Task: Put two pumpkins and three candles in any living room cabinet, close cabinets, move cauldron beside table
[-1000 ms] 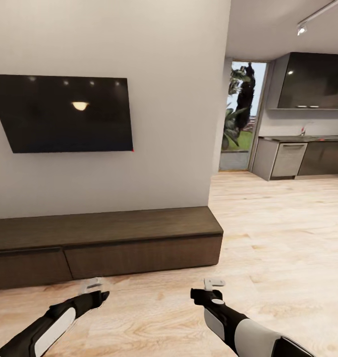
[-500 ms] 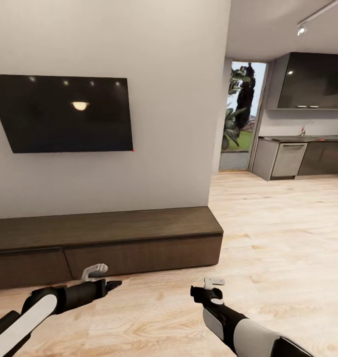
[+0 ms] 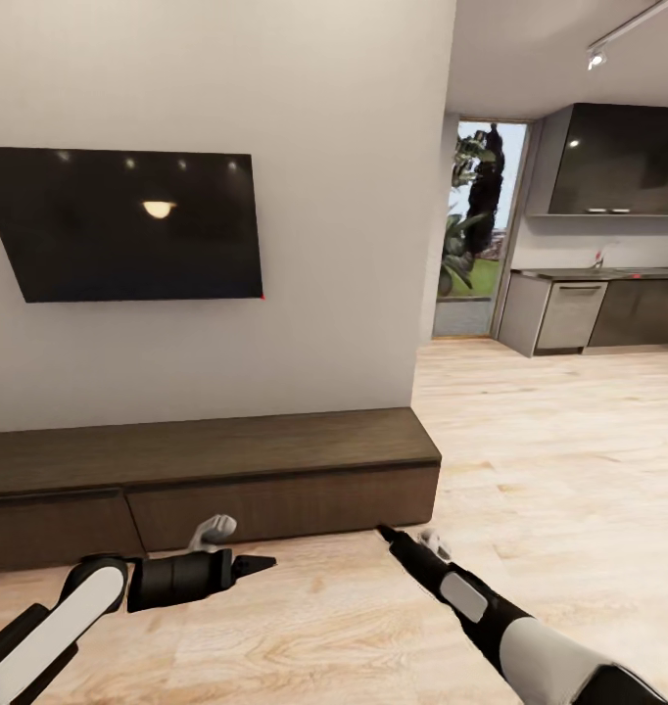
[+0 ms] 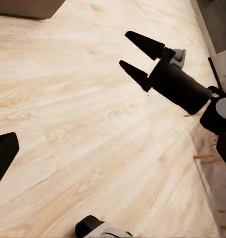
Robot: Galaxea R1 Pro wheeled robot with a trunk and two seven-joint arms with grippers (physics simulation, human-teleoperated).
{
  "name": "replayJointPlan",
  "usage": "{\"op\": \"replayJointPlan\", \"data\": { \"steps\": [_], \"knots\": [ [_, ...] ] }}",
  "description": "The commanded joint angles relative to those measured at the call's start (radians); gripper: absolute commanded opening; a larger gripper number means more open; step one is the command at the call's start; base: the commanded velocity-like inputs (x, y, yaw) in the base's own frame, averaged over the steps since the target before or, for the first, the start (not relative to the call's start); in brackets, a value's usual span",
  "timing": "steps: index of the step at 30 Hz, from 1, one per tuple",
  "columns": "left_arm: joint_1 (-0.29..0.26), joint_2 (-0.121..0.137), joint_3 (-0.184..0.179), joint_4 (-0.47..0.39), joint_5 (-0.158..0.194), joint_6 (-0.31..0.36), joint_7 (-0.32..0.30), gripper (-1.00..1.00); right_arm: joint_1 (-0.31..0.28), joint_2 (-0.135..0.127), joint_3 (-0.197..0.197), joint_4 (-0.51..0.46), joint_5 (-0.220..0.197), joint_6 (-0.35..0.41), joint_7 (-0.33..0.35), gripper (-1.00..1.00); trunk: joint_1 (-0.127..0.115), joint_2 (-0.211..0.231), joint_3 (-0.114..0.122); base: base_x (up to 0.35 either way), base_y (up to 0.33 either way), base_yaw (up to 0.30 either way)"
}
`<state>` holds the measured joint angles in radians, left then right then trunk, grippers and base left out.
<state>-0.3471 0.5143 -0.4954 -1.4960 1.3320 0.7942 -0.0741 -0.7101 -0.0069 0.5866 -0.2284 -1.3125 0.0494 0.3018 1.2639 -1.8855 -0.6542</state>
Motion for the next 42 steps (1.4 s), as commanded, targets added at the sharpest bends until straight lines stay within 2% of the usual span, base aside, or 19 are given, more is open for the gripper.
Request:
{"op": "replayJointPlan", "data": {
  "steps": [1,3,7,14,18,22,24,27,29,31,34,36,42],
  "knots": [
    [-0.001,0.0,-0.001,0.001,-0.005,0.002,-0.038,1.0,0.0,-0.006,-0.025,-0.001,-0.039,0.009,0.035,1.0,0.0,0.0,-0.001,0.0,0.0,0.0],
    [-0.001,-0.001,-0.001,0.001,-0.005,0.003,-0.078,1.0,-0.001,-0.013,-0.064,-0.002,-0.074,0.016,0.088,1.0,0.0,0.0,-0.001,0.0,0.0,0.0],
    [-0.001,-0.001,-0.001,0.002,-0.005,0.003,-0.102,1.0,-0.001,-0.017,-0.089,0.005,-0.099,0.018,0.119,1.0,0.0,0.0,-0.001,0.0,0.0,0.0],
    [-0.001,0.0,0.009,0.002,-0.005,0.003,-0.108,1.0,0.0,-0.023,-0.095,-0.001,-0.143,0.02,0.141,1.0,0.0,0.0,-0.001,0.0,0.0,0.0],
    [-0.001,0.0,0.011,0.003,-0.004,0.004,-0.117,1.0,0.0,-0.024,-0.096,-0.002,-0.147,0.019,0.175,1.0,0.0,0.0,-0.001,0.0,0.0,0.0],
    [-0.001,-0.001,0.01,0.009,-0.002,0.006,-0.177,1.0,-0.001,-0.033,-0.098,-0.002,-0.152,0.019,0.213,1.0,0.0,0.0,-0.001,0.03,0.016,0.0],
    [-0.001,-0.001,0.01,0.01,-0.001,0.011,-0.21,1.0,0.0,-0.042,-0.098,-0.002,-0.167,0.02,0.217,1.0,0.0,0.0,-0.001,0.164,0.088,0.0],
    [-0.001,-0.001,0.011,0.012,0.0,0.035,-0.257,1.0,-0.001,-0.058,-0.097,-0.002,-0.227,0.025,0.221,1.0,0.0,0.0,-0.001,0.141,0.075,0.0],
    [-0.001,-0.002,0.011,0.012,0.001,0.042,-0.268,1.0,-0.001,-0.065,-0.096,-0.002,-0.247,0.033,0.222,1.0,0.0,0.0,-0.001,0.051,0.027,0.0],
    [-0.001,-0.006,0.01,0.012,0.02,0.046,-0.275,1.0,-0.001,-0.071,-0.096,-0.002,-0.26,0.049,0.225,1.0,0.0,0.0,-0.001,0.024,0.013,0.0],
    [0.0,-0.013,0.008,0.014,0.088,0.049,-0.276,1.0,-0.001,-0.074,-0.096,-0.002,-0.267,0.058,0.238,1.0,0.0,0.0,-0.001,0.008,0.004,0.0],
    [0.0,-0.015,0.007,0.014,0.111,0.049,-0.276,1.0,-0.001,-0.073,-0.097,-0.001,-0.269,0.059,0.241,1.0,0.0,0.0,-0.001,0.003,0.002,0.0],
    [0.0,-0.016,0.01,0.016,0.128,0.05,-0.278,1.0,-0.001,-0.07,-0.098,0.003,-0.271,0.04,0.232,1.0,0.0,0.0,-0.001,0.011,0.0,0.0]
  ]
}}
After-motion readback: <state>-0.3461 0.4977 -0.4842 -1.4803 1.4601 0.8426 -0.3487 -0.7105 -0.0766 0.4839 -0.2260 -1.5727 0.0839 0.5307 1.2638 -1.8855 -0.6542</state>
